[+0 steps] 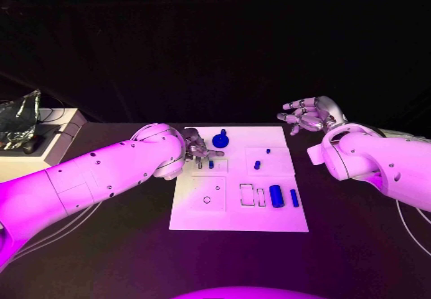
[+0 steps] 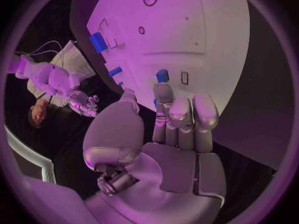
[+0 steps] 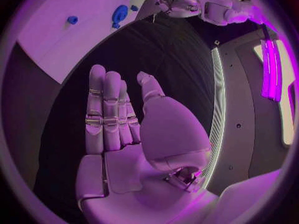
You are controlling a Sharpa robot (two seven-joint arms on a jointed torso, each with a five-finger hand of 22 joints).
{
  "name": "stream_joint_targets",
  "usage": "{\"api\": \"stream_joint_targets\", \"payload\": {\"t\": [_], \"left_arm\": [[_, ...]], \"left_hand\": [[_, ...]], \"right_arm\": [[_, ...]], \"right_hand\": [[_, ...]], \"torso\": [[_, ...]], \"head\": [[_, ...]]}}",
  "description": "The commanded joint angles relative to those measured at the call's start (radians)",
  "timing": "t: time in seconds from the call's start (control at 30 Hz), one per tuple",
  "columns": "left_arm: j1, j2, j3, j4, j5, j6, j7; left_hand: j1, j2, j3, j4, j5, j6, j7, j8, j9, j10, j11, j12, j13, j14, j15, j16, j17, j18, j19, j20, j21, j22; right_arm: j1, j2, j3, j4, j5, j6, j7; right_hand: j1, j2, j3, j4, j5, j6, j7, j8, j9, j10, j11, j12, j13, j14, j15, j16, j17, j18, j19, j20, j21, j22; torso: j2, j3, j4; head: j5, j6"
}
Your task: Assemble the parts on the task board
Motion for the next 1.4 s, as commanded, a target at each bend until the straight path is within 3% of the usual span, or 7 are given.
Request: {"api": "stream_joint_targets", "payload": {"t": [0.03,0.3,0.43,0.6,0.8,1.03,1.4], "left_arm": [[0.000,-0.009,0.014,0.006,0.021,0.002,-0.002],[0.001,-0.027,0.067,-0.020,0.097,-0.015,0.034],[0.003,-0.022,0.078,-0.051,0.114,-0.013,0.046],[0.012,-0.003,0.084,-0.110,0.120,0.001,0.052],[0.037,0.046,0.086,-0.214,0.118,0.084,0.047],[0.075,0.108,0.086,-0.331,0.119,0.133,0.047],[0.104,0.154,0.080,-0.416,0.111,0.156,0.047]], "left_hand": [[0.007,0.010,0.009,-0.001,-0.005,-0.006,0.011,-0.005,-0.003,-0.004,0.008,0.001,-0.002,0.002,-0.001,-0.007,-0.008,-0.007,0.002,0.003,-0.013,-0.003],[0.104,0.071,0.010,-0.020,0.000,-0.073,0.055,-0.052,-0.057,-0.075,0.044,-0.021,-0.028,-0.052,0.028,-0.113,-0.120,0.024,-0.084,0.043,-0.146,-0.091],[0.112,0.052,0.049,-0.015,0.001,-0.086,0.061,-0.039,-0.095,-0.090,0.049,-0.003,-0.055,-0.064,0.033,-0.107,-0.138,0.039,-0.090,0.060,-0.164,-0.094],[0.107,0.022,0.085,-0.007,-0.001,-0.091,0.063,-0.029,-0.126,-0.096,0.050,0.013,-0.074,-0.067,0.035,-0.093,-0.144,0.043,-0.089,0.066,-0.166,-0.083],[0.104,0.025,0.093,-0.009,-0.001,-0.095,0.065,-0.024,-0.128,-0.103,0.052,0.014,-0.077,-0.075,0.037,-0.093,-0.148,0.044,-0.097,0.067,-0.176,-0.087],[0.080,-0.031,0.127,0.001,0.000,-0.109,0.069,-0.013,-0.134,-0.121,0.057,0.026,-0.083,-0.091,0.042,-0.087,-0.158,0.045,-0.107,0.072,-0.192,-0.084],[0.079,-0.036,0.158,0.000,0.001,-0.111,0.068,-0.001,-0.135,-0.122,0.056,0.039,-0.085,-0.090,0.041,-0.066,-0.152,0.044,-0.100,0.072,-0.183,-0.067]], "right_arm": [[-0.001,-0.002,0.000,0.002,-0.001,0.008,0.015],[-0.001,-0.006,0.000,0.006,0.003,0.005,0.021],[-0.001,-0.007,0.000,0.008,0.003,0.003,0.022],[0.000,-0.007,0.000,0.011,0.004,0.003,0.022],[0.002,-0.007,0.001,0.013,0.004,0.002,0.022],[0.007,-0.006,0.001,0.018,0.004,0.000,0.022],[0.016,-0.010,0.002,0.025,0.004,-0.003,0.021]], "right_hand": [[-0.003,0.002,-0.001,0.003,0.005,0.004,0.006,-0.003,-0.001,0.001,-0.005,-0.003,-0.002,0.004,-0.002,-0.003,0.000,-0.004,-0.005,-0.001,0.005,-0.001],[-0.001,0.003,0.001,0.001,0.006,0.003,0.007,-0.004,-0.002,0.001,-0.005,-0.004,-0.002,0.004,-0.002,-0.004,0.000,-0.004,-0.005,-0.001,0.006,-0.002],[-0.001,0.003,0.001,0.001,0.006,0.003,0.007,-0.004,-0.002,0.001,-0.005,-0.004,-0.002,0.004,-0.002,-0.004,0.000,-0.004,-0.005,-0.001,0.006,-0.002],[0.000,0.004,0.003,0.001,0.007,0.003,0.007,-0.004,-0.002,0.001,-0.005,-0.004,-0.002,0.004,-0.002,-0.004,0.000,-0.004,-0.005,-0.001,0.006,-0.002],[0.000,0.004,0.003,0.001,0.007,0.003,0.007,-0.004,-0.002,0.001,-0.005,-0.004,-0.002,0.004,-0.002,-0.004,0.000,-0.004,-0.005,-0.001,0.006,-0.002],[0.000,0.004,0.003,0.001,0.007,0.003,0.007,-0.004,-0.002,0.001,-0.005,-0.004,-0.002,0.004,-0.002,-0.004,0.000,-0.004,-0.005,-0.001,0.006,-0.002],[0.000,0.004,0.003,0.001,0.007,0.003,0.007,-0.004,-0.002,0.001,-0.005,-0.004,-0.002,0.004,-0.002,-0.004,0.000,-0.004,-0.005,-0.001,0.006,-0.002]], "torso": [[0.001,0.0004,0.0006],[0.001,0.0012,0.0006],[0.004,0.0008,-0.0004],[0.007,0.0000,-0.0015],[0.017,-0.0018,-0.0040],[0.034,-0.0037,-0.0076],[0.049,-0.0069,-0.0080]], "head": [[0.000,0.003],[0.000,0.010],[0.000,0.017],[0.000,0.024],[-0.002,0.038],[-0.003,0.051],[0.000,0.059]]}}
